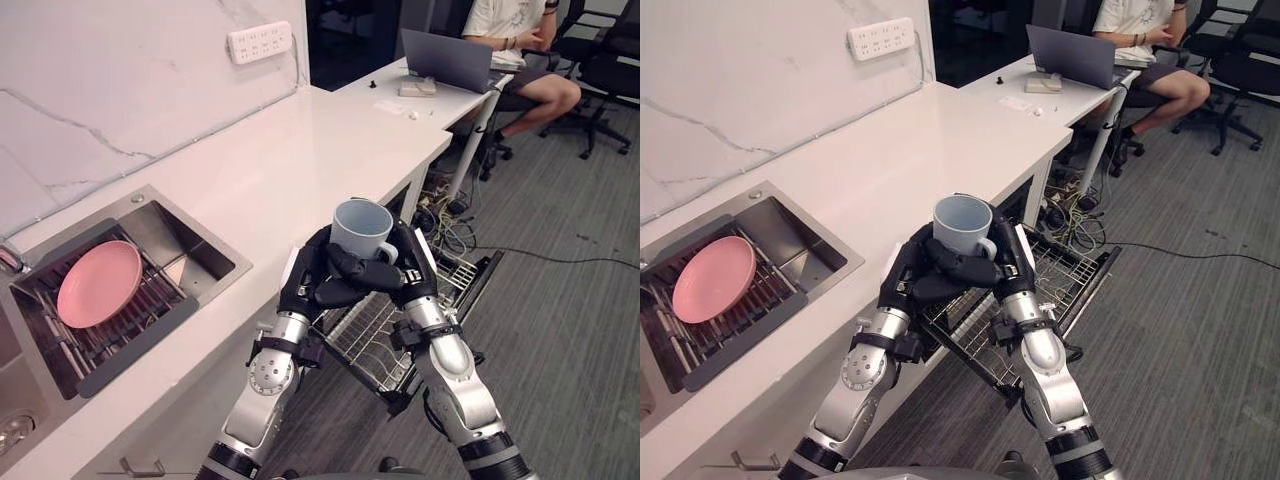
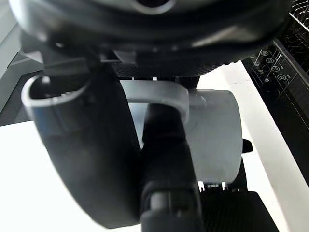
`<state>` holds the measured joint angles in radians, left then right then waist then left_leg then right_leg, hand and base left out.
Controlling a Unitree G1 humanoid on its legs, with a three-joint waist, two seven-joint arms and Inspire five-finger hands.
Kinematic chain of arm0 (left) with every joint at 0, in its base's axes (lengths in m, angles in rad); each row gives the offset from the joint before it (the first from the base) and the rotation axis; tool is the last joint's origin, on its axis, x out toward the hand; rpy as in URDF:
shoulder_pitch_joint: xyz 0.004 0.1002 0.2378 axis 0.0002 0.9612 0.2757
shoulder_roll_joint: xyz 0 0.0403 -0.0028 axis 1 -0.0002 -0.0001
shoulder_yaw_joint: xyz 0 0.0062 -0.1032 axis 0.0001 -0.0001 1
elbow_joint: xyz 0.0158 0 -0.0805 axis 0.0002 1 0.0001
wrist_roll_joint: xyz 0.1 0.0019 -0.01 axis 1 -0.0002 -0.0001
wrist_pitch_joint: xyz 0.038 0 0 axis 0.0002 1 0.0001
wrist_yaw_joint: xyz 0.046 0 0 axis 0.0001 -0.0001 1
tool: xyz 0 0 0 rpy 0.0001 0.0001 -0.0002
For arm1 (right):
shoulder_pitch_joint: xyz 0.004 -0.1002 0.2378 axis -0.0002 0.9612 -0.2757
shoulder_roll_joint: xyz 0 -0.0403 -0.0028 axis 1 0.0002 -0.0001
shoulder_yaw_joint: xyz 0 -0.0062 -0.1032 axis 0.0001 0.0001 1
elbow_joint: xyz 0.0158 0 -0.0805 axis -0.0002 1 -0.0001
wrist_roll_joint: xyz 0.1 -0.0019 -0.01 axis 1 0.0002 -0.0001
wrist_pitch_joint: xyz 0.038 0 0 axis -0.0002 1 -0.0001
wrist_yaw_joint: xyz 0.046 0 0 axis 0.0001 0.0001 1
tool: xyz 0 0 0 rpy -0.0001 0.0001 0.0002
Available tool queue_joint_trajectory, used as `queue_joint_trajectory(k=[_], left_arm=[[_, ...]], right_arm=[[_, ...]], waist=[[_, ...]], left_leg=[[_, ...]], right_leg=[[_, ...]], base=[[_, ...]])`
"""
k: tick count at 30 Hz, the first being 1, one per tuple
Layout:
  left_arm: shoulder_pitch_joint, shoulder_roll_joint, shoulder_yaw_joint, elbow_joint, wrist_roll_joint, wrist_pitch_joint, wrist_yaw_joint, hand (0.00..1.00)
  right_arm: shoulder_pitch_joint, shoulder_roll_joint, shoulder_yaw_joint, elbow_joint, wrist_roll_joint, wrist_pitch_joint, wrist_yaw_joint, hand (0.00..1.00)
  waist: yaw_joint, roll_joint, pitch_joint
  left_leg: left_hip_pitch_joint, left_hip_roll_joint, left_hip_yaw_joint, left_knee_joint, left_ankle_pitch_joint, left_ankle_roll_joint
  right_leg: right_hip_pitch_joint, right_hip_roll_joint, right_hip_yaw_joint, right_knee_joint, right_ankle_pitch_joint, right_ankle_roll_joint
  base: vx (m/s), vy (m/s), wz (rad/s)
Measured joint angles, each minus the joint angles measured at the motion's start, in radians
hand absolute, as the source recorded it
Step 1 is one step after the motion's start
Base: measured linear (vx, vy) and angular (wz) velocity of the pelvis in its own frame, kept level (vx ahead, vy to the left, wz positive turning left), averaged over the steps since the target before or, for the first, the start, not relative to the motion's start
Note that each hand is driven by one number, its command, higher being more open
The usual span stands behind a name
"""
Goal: Walk over to the sink, pick up the cup, carry it to the dishwasher, place the cup inside the dishwasher, then close the dishwasher door
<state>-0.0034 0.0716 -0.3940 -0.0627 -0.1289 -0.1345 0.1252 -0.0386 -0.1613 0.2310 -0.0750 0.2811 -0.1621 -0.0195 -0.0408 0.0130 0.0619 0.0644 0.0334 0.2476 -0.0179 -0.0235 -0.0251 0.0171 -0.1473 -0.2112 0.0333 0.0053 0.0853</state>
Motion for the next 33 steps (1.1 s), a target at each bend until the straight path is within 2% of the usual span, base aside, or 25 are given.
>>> queue_joint_trajectory(k=[1, 2, 11, 21, 27, 33], left_arm=[[0.0, 0.0, 0.0, 0.0, 0.0, 0.0, 0.001, 0.3], [0.0, 0.0, 0.0, 0.0, 0.0, 0.0, 0.001, 0.9], [0.005, -0.009, 0.0, -0.012, -0.006, 0.0, 0.001, 0.9], [0.079, -0.062, 0.039, -0.021, 0.052, -0.009, -0.027, 0.9], [0.196, -0.035, 0.145, 0.015, 0.11, -0.024, -0.042, 0.9], [0.212, -0.032, 0.14, 0.087, 0.132, -0.022, -0.05, 0.9]], right_arm=[[0.0, 0.001, 0.0, 0.0, 0.001, -0.001, 0.004, 0.3], [0.0, 0.003, 0.0, 0.001, 0.001, -0.001, 0.006, 0.3], [0.001, 0.032, -0.03, 0.004, -0.016, -0.008, 0.017, 0.3], [0.034, 0.088, -0.097, -0.027, -0.182, -0.006, 0.008, 0.3], [0.07, 0.058, -0.264, -0.026, -0.276, -0.006, -0.051, 0.3], [0.107, 0.009, -0.238, -0.007, -0.353, -0.009, -0.042, 0.3]], waist=[[-0.001, -0.004, -0.003], [-0.002, -0.008, -0.005], [-0.001, -0.014, -0.009], [0.001, -0.017, -0.008], [0.002, -0.017, -0.008], [-0.001, -0.017, -0.008]], left_leg=[[0.0, -0.001, -0.003, -0.004, 0.003, 0.001], [0.0, -0.002, -0.005, -0.006, 0.004, 0.002], [0.002, -0.007, -0.01, -0.013, 0.009, 0.009], [0.003, -0.006, -0.01, -0.018, 0.009, 0.009], [0.004, -0.007, -0.011, -0.023, 0.009, 0.009], [0.0, -0.006, -0.012, -0.03, 0.009, 0.008]], right_leg=[[0.0, -0.001, -0.003, 0.0, 0.0, 0.0], [0.0, -0.002, -0.006, 0.0, 0.0, 0.0], [0.002, -0.011, -0.009, 0.0, 0.005, 0.005], [0.004, -0.009, -0.009, -0.006, 0.006, 0.008], [0.007, -0.009, -0.012, -0.016, 0.008, 0.01], [0.007, -0.007, -0.014, -0.023, 0.009, 0.012]], base=[[-0.02, 0.011, 0.08], [-0.02, 0.013, 0.07], [-0.02, 0.006, 0.02], [0.0, 0.0, 0.0], [0.0, 0.0, 0.0], [0.0, 0.0, 0.0]])
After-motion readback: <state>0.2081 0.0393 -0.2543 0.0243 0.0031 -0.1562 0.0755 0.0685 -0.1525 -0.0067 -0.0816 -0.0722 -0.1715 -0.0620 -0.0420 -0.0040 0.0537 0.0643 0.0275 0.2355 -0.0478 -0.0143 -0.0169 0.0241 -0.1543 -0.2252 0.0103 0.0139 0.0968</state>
